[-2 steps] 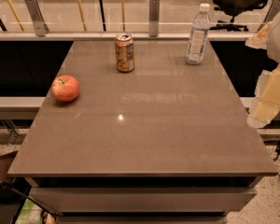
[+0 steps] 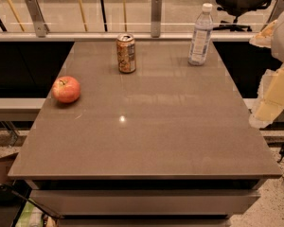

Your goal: Knock orange can over

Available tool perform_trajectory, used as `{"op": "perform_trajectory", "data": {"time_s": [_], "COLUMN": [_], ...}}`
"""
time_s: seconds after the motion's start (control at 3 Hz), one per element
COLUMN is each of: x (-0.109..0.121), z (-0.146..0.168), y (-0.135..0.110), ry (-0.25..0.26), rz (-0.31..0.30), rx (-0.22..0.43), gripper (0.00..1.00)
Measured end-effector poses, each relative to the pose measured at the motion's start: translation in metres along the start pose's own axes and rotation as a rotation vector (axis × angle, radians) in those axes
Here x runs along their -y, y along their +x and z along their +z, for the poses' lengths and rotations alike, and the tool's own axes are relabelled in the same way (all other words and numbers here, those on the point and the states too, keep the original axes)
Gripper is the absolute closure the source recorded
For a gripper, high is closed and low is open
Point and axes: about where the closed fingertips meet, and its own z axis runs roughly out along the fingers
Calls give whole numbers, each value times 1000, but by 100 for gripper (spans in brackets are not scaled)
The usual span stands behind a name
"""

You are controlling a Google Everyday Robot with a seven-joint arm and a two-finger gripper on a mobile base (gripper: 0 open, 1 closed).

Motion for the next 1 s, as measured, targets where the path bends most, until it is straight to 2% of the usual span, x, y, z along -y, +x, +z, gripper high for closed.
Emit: {"op": "perform_trajectory", "data": {"time_s": [0.33,0.67,1.0], "x": [11,25,38], "z": [2,12,28], "y": [-7,-16,-29], "ry": [49,116,161], "rz": [39,135,207], "rx": [61,155,259], "gripper": [0,0,0]}}
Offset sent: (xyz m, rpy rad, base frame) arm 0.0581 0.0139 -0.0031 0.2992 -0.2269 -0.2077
